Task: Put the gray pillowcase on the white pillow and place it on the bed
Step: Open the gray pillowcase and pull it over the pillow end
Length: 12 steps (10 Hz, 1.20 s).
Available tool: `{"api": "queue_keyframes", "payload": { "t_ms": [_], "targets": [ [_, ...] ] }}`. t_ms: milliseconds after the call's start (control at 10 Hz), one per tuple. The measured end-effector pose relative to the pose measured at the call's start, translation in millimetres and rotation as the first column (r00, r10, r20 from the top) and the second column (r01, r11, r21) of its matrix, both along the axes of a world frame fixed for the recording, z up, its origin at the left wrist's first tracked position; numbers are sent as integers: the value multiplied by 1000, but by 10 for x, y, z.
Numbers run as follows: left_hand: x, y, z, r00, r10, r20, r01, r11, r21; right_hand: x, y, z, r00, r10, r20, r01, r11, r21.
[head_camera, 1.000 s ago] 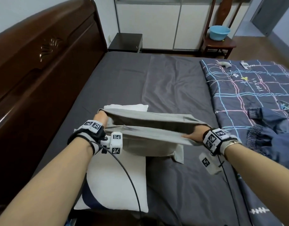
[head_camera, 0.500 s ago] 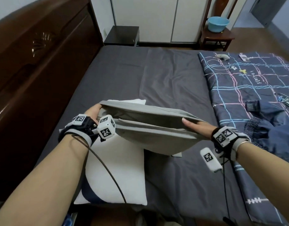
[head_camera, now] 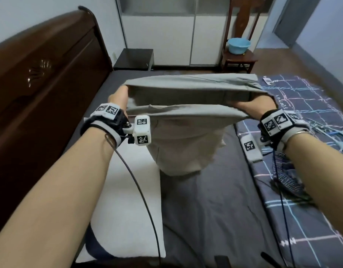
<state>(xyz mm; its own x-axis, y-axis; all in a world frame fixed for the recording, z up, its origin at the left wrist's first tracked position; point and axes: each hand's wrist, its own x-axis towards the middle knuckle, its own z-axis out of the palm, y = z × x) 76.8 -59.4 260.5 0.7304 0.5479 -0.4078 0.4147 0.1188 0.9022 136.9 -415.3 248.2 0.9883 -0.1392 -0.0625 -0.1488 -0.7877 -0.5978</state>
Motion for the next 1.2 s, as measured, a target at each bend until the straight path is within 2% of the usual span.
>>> {"api": "queue_keyframes", "payload": {
  "t_ms": [100,200,300,400,500,600,700,800,900,1000,1100,1200],
  "targets": [
    [-38,-79,-214,996,-65,-65,63,997,-33,-127,-73,-308,992,80,-95,-90,990,-112],
    [-117,-141,-520,983,-83,-162,68,993,-92,-227,-116,-655,965,140,-224,-201,939,-279],
    [-194,-205,-746,965,-80,-251,44,988,-145,-280,-141,-942,934,175,-312,-265,924,-276],
    [-275,-262,-915,964,-88,-250,72,995,-75,-308,-179,-1176,895,223,-385,-332,911,-245],
    [-291,-275,-1129,965,-1,-261,14,999,49,-345,-218,-1345,885,242,-397,-359,898,-254],
    [-239,-265,-1374,968,98,-232,-74,991,111,-330,-298,-1470,890,239,-389,-352,901,-253],
    [-83,-480,-1344,968,13,-251,-3,999,40,-215,-438,-1462,896,197,-398,-309,920,-240],
    [298,-662,-1154,951,-78,-299,69,997,-42,-19,-588,-1278,932,107,-346,-192,956,-222],
    [772,-719,-799,951,-157,-266,164,986,5,230,-660,-959,967,40,-251,-83,983,-161],
    [1054,-764,-165,964,-210,-161,236,958,164,460,-640,-544,987,-10,-160,3,999,-44],
    [1301,-626,325,975,-219,-35,220,936,273,667,-539,-131,999,-23,-28,25,995,98],
    [1441,-518,759,977,-204,55,180,939,292,831,-347,150,996,-18,82,4,985,170]
  ]
}}
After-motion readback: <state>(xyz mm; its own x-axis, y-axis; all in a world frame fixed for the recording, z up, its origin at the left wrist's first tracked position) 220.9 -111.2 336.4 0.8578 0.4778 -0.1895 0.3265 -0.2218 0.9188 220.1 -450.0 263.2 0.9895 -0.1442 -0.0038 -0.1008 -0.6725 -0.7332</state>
